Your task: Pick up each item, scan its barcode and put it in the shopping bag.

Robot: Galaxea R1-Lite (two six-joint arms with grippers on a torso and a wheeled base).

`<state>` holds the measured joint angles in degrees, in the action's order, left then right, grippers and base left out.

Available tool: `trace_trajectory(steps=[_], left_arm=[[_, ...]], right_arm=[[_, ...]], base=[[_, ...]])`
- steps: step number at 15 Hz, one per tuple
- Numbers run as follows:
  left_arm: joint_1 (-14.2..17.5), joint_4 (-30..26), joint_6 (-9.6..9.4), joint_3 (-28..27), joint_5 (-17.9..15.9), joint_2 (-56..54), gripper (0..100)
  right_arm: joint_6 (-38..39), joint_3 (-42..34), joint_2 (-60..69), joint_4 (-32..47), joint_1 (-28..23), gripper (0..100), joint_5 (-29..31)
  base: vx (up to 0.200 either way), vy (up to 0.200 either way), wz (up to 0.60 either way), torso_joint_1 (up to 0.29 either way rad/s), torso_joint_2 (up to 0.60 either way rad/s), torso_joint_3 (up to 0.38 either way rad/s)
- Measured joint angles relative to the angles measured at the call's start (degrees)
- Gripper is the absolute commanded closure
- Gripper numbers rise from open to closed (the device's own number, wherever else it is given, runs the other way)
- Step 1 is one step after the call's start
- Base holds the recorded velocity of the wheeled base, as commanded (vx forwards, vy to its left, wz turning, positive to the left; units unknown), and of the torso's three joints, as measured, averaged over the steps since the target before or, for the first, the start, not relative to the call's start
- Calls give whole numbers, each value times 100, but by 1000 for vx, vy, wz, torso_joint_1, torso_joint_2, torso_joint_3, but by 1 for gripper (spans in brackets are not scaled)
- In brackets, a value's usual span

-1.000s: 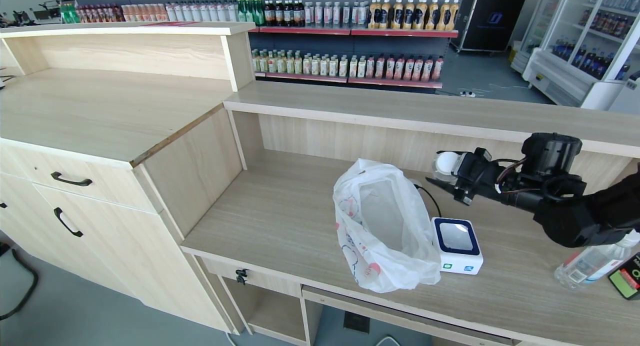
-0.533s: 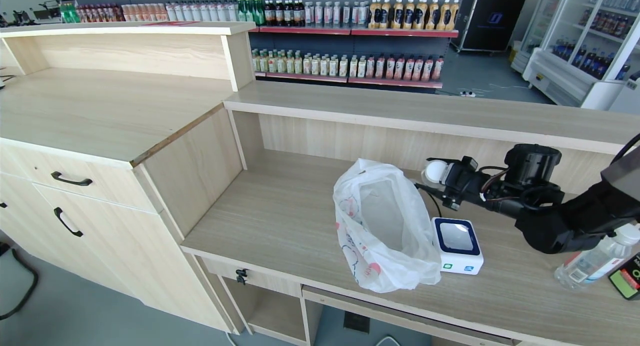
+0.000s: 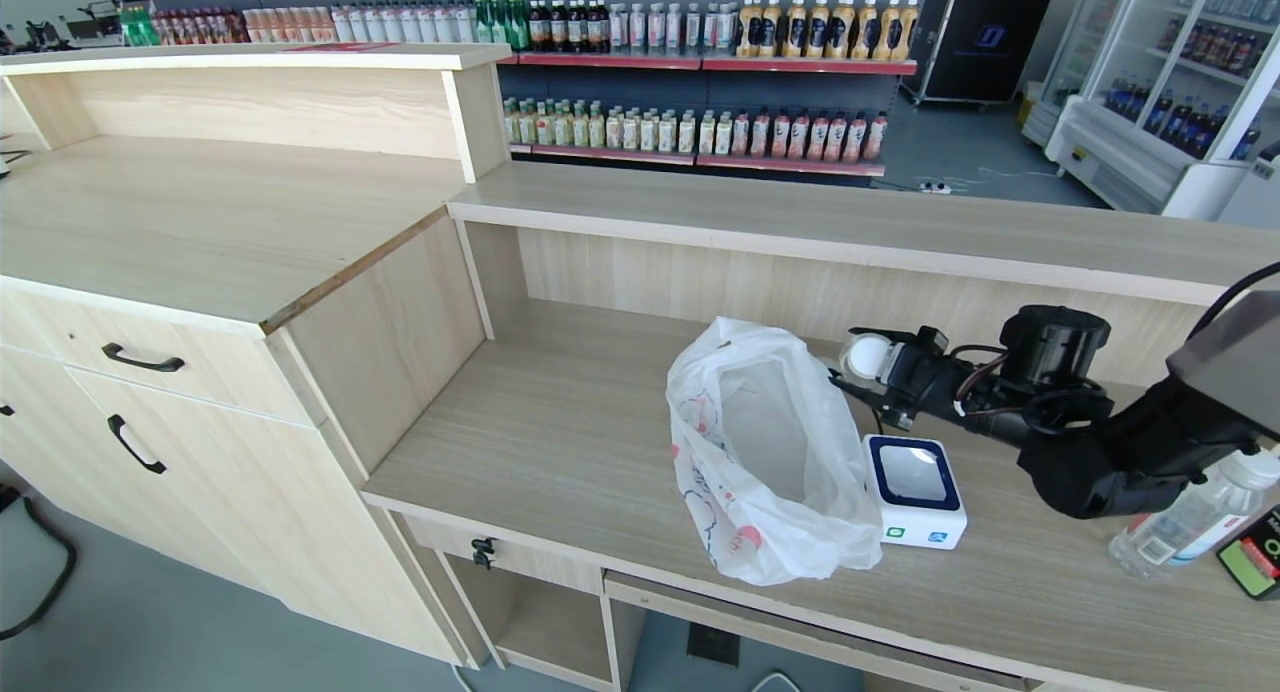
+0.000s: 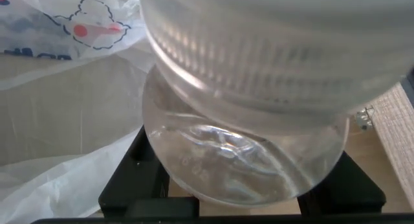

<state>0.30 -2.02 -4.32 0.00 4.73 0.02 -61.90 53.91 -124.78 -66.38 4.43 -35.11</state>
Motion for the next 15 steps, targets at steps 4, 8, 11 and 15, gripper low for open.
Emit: trace_trajectory(steps=[4,8,11,15], left_arm=[[0,0,0,0,0,0,0],[-1,2,0,0,0,0,0],[-1,2,0,0,0,0,0],[0,2,0,0,0,0,0]], right_arm=[[22,11,-168,-240,-2,100,-37],[38,2,-265,-267,-5,100,-37],[43,6,-302,-262,-5,100,-37],[330,-5,-212,-243,39,100,-35]], base=[[0,0,0,0,0,0],[0,0,0,0,0,0],[0,0,0,0,0,0],[0,0,0,0,0,0]])
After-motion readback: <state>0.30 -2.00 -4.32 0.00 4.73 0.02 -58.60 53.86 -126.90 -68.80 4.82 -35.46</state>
